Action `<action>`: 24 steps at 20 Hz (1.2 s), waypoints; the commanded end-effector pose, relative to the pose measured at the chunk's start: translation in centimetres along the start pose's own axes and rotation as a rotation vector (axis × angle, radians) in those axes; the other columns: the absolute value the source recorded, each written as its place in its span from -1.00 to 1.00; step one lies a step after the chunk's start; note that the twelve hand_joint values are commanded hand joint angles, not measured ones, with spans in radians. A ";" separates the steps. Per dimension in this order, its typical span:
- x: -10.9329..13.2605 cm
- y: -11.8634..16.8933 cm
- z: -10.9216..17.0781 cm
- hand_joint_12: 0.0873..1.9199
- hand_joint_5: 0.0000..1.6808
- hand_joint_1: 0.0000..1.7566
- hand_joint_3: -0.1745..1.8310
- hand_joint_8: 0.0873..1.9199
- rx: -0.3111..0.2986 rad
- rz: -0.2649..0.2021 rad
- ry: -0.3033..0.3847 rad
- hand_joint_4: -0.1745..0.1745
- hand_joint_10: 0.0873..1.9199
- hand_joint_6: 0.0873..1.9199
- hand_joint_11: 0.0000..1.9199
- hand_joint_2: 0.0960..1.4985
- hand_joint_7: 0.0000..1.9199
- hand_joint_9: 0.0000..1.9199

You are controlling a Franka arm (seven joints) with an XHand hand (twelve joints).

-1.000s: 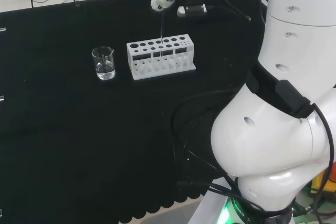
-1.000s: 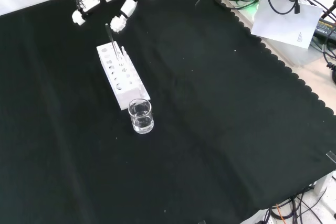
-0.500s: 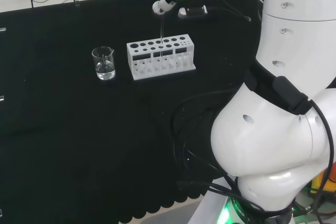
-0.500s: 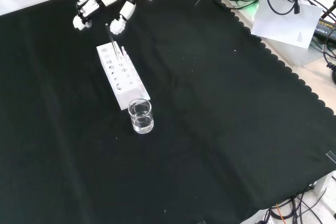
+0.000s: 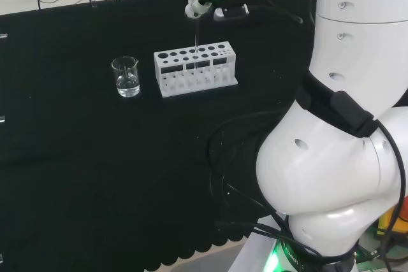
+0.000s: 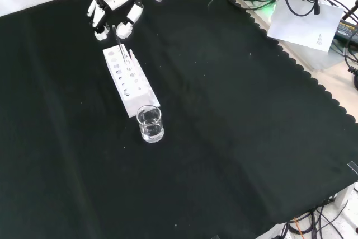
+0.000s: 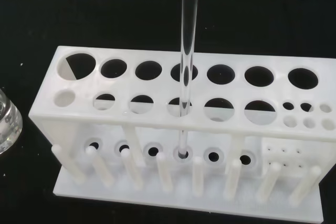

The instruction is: Take the glass rod from the white test tube rack.

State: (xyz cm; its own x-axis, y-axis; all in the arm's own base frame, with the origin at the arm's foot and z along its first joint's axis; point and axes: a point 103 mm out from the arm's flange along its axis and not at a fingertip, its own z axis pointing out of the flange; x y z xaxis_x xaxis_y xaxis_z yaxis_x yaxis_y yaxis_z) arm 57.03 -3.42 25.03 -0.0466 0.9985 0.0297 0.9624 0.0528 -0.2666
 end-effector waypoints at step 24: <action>0.4 0.1 0.5 -0.30 -0.07 0.33 -0.98 0.06 0.005 -0.025 0.023 -0.94 -0.15 0.12 0.67 0.59 0.09 0.57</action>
State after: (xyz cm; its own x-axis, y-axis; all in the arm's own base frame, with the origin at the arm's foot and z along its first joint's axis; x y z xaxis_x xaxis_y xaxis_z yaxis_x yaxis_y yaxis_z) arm 56.91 -2.99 24.78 -0.0766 0.9968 0.0240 0.9568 0.0803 -0.2793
